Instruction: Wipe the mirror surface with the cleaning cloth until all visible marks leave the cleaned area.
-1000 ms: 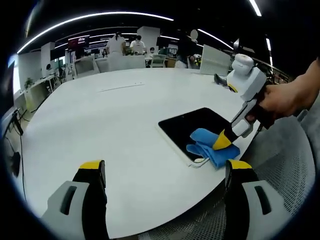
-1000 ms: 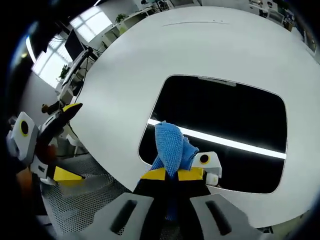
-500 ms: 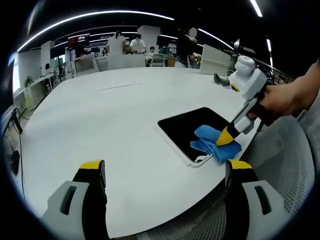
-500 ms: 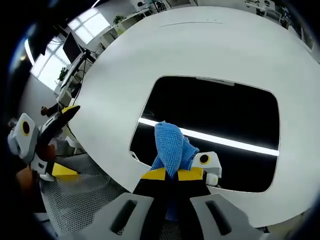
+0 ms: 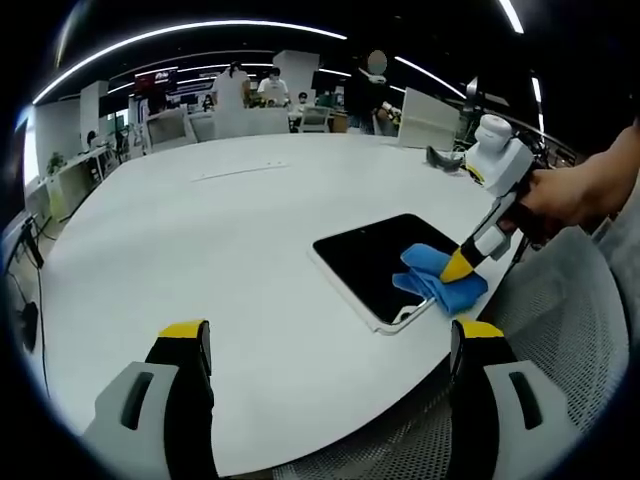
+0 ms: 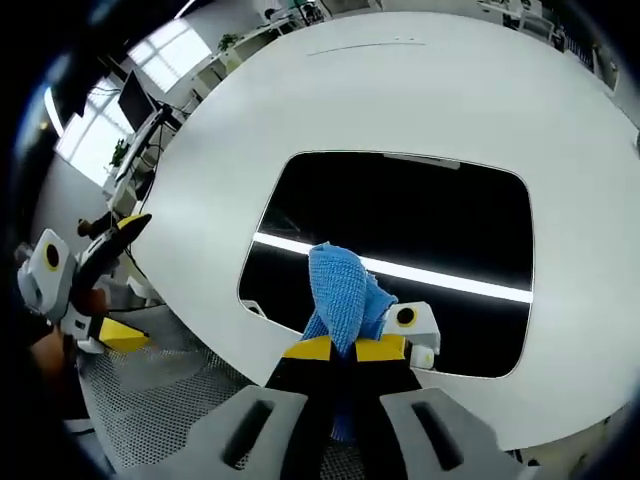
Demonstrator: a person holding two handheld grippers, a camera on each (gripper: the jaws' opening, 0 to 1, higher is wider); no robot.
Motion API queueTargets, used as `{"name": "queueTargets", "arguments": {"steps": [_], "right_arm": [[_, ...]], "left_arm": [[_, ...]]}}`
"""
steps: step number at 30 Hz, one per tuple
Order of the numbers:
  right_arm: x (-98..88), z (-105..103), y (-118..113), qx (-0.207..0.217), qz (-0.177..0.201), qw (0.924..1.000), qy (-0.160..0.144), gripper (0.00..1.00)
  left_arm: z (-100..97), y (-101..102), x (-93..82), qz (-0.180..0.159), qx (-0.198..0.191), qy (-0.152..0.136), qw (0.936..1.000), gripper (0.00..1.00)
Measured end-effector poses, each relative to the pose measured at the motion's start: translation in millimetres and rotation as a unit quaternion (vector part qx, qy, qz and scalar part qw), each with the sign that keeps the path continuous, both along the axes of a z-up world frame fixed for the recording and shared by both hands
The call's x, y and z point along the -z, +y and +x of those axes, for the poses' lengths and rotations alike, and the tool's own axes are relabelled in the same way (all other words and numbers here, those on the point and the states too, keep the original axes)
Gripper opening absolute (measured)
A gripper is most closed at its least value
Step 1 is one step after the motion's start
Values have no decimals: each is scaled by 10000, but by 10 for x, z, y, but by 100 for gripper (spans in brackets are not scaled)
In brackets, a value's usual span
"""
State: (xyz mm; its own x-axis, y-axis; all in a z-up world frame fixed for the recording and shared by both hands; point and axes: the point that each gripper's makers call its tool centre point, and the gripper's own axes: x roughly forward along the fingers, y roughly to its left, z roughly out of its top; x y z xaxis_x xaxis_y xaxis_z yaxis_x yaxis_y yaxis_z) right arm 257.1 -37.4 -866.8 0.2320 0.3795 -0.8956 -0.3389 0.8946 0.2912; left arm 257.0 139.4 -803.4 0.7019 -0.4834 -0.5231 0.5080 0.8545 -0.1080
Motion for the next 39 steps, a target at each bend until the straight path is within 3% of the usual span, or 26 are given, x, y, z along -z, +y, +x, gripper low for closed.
{"name": "queueTargets", "arguments": {"steps": [13,39], "right_arm": [[3,94,12,20,-45,10000,-41,0],[26,609,-9,72,-135,9998,-139,0]], "left_arm": [[2,9,-8,-2,-26,-14,10000,99],[6,8,6,15,-19,5,10000,99]]}}
